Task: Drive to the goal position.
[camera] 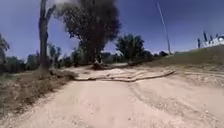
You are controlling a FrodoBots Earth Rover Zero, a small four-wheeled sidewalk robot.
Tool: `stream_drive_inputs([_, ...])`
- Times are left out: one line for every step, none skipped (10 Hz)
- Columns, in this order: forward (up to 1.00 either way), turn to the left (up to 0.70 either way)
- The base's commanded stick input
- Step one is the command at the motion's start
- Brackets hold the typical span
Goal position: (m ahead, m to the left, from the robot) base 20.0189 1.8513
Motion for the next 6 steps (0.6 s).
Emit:
stream_drive_inputs([0.85, 0.00])
stream_drive_inputs([0.85, 0.00])
stream_drive_inputs([0.85, 0.00])
stream_drive_inputs([0.85, 0.00])
stream_drive_inputs([0.85, 0.00])
stream_drive_inputs([0.85, 0.00])
